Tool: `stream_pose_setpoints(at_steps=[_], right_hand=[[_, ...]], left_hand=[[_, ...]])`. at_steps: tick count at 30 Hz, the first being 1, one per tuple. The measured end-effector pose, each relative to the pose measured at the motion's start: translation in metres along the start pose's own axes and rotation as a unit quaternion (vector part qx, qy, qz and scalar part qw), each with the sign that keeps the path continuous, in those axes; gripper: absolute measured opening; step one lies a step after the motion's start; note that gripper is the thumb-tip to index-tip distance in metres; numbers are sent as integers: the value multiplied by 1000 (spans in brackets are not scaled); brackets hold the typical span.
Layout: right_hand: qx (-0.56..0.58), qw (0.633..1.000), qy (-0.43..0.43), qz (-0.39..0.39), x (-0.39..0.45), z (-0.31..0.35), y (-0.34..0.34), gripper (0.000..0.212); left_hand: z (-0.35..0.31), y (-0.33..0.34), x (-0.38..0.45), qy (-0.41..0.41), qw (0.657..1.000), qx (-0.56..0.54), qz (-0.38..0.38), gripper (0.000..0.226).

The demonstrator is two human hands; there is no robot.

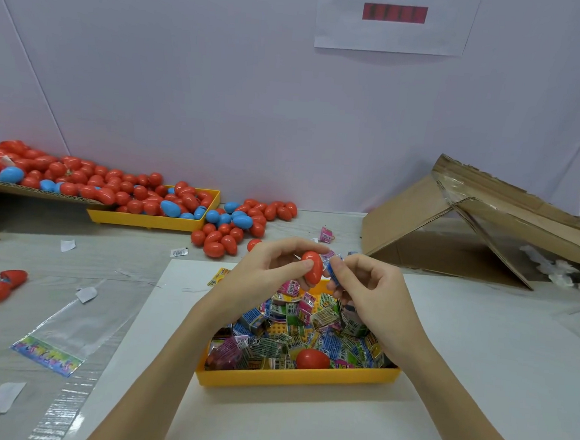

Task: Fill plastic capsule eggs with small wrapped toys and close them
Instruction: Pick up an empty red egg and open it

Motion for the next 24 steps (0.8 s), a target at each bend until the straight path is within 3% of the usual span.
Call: stream_pose_setpoints(at_steps=[13,19,24], right_hand=[[-75,996,-31,-43,0,1,-2,25],[-175,981,-77,-29,-2,4,0,24],[-183,979,-84,-32,-2,2,0,28]], left_hand=[[3,1,1,2,1000,-20,13,27],[2,2,1,7,1000,-23,11,26],[2,2,1,8,1000,-28,-1,22]])
Point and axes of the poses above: each hand's wrist, its own x-axis towards the middle knuckle, its own y-axis out of the palm, z = x × y, the point moved 2 cm from there along x, towards the middle knuckle, and after that the axes turned 9 degrees about z, right-handed, at the moved point
